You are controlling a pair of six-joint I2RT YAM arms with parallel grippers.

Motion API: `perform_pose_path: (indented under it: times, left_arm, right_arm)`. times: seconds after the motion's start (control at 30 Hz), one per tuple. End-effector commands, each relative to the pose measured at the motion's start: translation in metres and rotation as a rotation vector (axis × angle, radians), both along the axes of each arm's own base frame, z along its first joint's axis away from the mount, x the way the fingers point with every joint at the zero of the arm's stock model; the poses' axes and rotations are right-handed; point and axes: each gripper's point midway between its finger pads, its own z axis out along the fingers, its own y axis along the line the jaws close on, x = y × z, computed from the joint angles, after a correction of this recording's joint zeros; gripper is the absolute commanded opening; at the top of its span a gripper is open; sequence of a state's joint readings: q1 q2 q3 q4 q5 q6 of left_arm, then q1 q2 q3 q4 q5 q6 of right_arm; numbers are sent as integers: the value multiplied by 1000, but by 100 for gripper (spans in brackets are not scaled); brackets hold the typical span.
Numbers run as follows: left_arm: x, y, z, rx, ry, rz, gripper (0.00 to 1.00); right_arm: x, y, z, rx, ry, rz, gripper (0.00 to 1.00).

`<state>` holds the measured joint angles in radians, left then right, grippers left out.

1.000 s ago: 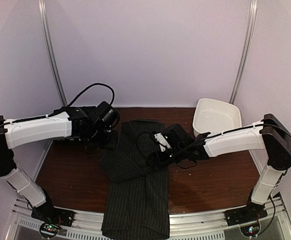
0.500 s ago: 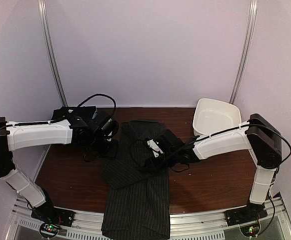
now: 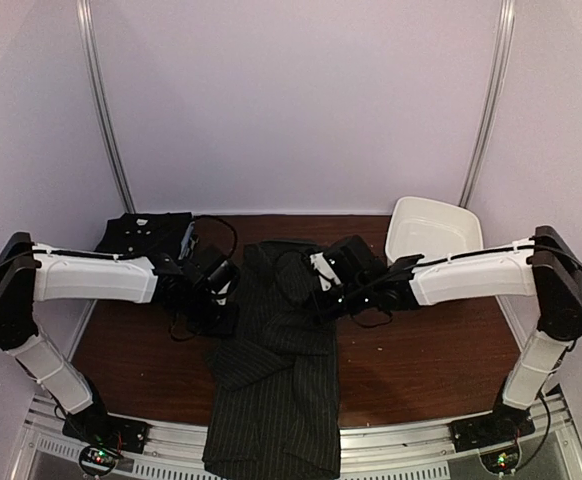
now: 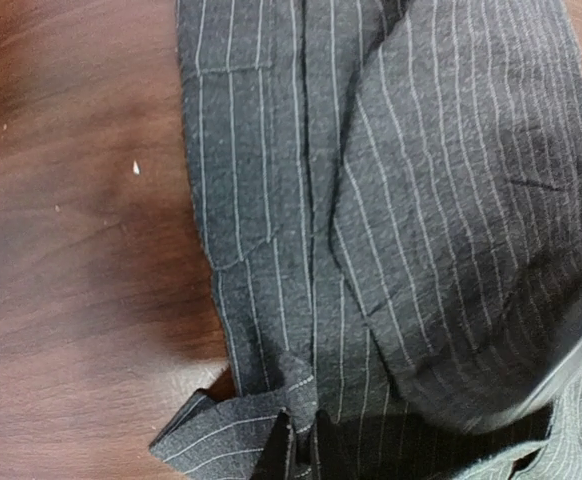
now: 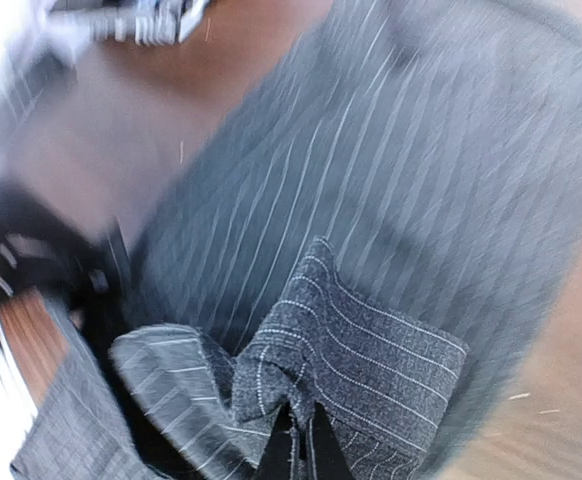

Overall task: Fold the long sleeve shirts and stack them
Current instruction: Flatten out the crumpled shirt at the center of the board.

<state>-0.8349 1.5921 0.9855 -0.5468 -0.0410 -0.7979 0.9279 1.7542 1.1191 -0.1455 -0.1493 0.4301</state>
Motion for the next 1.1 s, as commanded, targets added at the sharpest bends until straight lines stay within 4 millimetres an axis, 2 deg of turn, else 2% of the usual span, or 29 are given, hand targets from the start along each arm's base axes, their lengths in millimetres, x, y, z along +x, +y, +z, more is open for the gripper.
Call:
perform_pose_path:
  times: [0.0, 0.13, 0.23, 0.4, 0.67, 0.77, 0.97, 1.07]
  left_arm:
    - [-1, -2, -6, -20, 9, 13, 0]
    - [1, 0, -3, -18, -3, 24, 0]
    - [8, 4, 11, 2, -45, 44, 0]
    - [31, 22, 55, 74, -166, 98, 0]
    - [63, 50, 118, 106, -281, 152, 0]
    - [87, 78, 156, 129, -355, 208, 0]
    - [136, 161, 238, 129, -491, 380, 0]
    - [154, 193, 271, 105, -551, 453, 0]
  right_arm:
    - [32, -43, 52, 32, -122, -173, 0]
    - [52, -83, 84, 46, -189, -283, 0]
    - [67, -117, 105, 49, -230, -368, 0]
    - [88, -170, 140, 69, -299, -492, 0]
    - [111, -240, 187, 37, -392, -657, 0]
    - [118, -272, 205, 39, -422, -730, 0]
    - [127, -320, 238, 61, -485, -852, 0]
    - [133, -339, 249, 95, -501, -895, 0]
